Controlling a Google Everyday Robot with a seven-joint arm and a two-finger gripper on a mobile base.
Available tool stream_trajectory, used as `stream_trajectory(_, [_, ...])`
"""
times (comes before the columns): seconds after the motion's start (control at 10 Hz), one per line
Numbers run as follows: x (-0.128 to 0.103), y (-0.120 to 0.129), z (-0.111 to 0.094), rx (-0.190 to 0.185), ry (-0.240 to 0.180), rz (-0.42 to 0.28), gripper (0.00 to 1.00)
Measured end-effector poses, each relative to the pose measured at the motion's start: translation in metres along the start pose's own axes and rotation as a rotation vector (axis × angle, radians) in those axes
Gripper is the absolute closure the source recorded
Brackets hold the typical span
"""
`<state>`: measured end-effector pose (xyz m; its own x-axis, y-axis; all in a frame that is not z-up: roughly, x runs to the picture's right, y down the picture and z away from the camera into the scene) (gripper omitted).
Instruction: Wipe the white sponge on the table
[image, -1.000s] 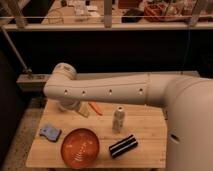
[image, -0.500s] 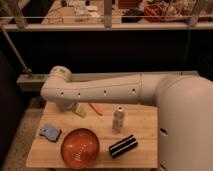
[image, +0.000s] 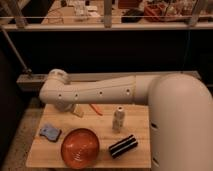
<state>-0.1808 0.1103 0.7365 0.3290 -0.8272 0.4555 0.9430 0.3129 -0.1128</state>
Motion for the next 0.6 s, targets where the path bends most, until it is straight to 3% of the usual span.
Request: stream_trajectory(0.6, [-0.015,-0.020,0.031,0.024,-0.021,-0.056,0.20])
